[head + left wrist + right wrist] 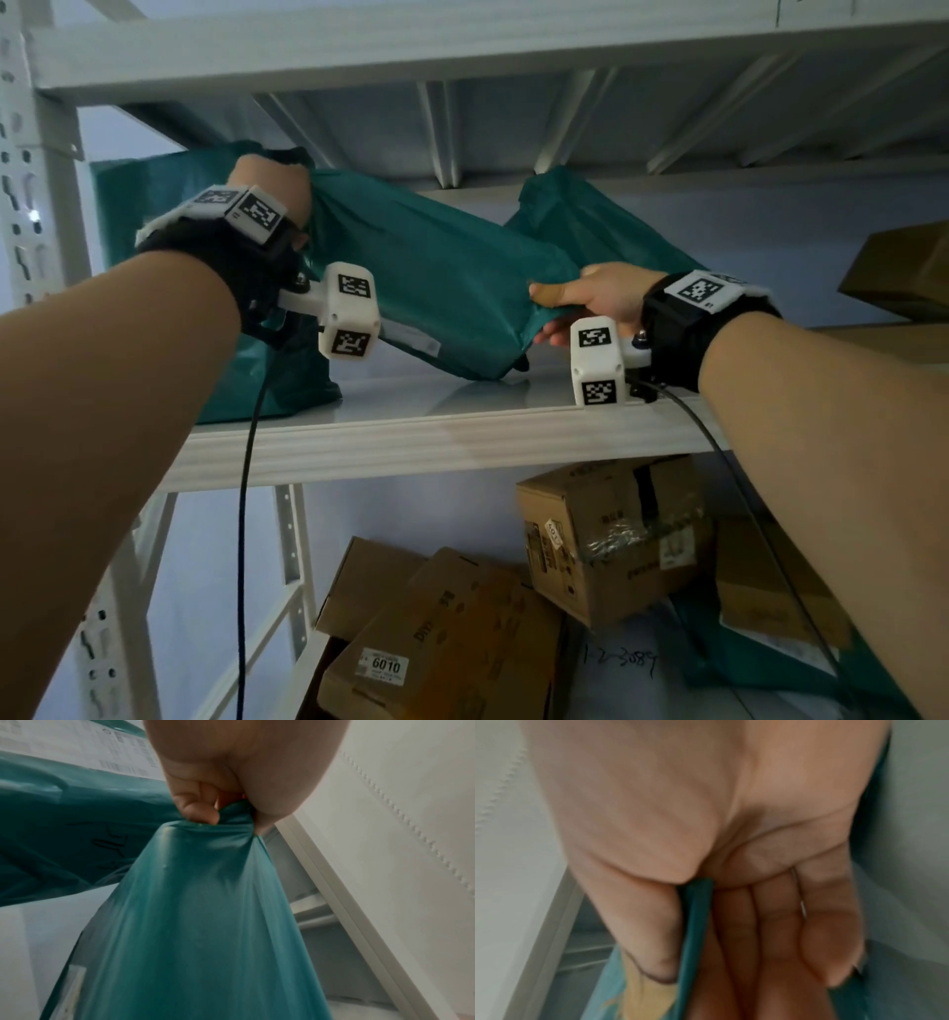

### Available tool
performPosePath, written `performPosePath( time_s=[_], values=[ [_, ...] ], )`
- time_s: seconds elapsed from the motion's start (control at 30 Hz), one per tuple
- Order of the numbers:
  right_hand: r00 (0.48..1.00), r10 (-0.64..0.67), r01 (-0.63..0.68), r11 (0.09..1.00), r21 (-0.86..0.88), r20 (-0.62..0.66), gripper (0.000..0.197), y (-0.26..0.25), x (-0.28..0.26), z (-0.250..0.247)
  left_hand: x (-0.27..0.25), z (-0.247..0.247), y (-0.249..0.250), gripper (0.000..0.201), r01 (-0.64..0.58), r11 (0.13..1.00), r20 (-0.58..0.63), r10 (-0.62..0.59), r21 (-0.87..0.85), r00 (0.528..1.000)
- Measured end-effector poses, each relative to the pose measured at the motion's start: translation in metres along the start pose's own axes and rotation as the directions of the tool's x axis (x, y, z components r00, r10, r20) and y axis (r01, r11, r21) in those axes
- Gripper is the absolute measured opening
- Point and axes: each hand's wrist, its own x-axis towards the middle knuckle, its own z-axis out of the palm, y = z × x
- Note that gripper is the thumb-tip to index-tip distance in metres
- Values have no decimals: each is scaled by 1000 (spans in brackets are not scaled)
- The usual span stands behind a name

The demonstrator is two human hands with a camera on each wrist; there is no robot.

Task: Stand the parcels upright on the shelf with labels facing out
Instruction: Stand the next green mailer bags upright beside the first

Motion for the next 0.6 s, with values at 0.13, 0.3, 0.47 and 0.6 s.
performPosePath(
  time_s=[0.13, 0.3, 0.47, 0.6],
  values=[
    [978, -130, 165, 960, 224, -165, 28, -10, -4, -3, 9, 5, -11, 44, -87, 969, -102, 65, -230, 993],
    [906, -157, 369, 745, 556, -392, 41, -38, 3, -2, 2, 6, -26, 59, 12, 633, -8, -30, -774, 1000],
    [833, -221, 499, 695, 517, -506, 47, -69, 6, 0, -14, 11, -53, 47, 107, 532, 248, 201, -840, 948],
    [776, -228, 552, 697, 458, -588, 50, -95, 8, 6, -24, 23, -56, 62, 76, 541, 290, 322, -838, 901]
  ],
)
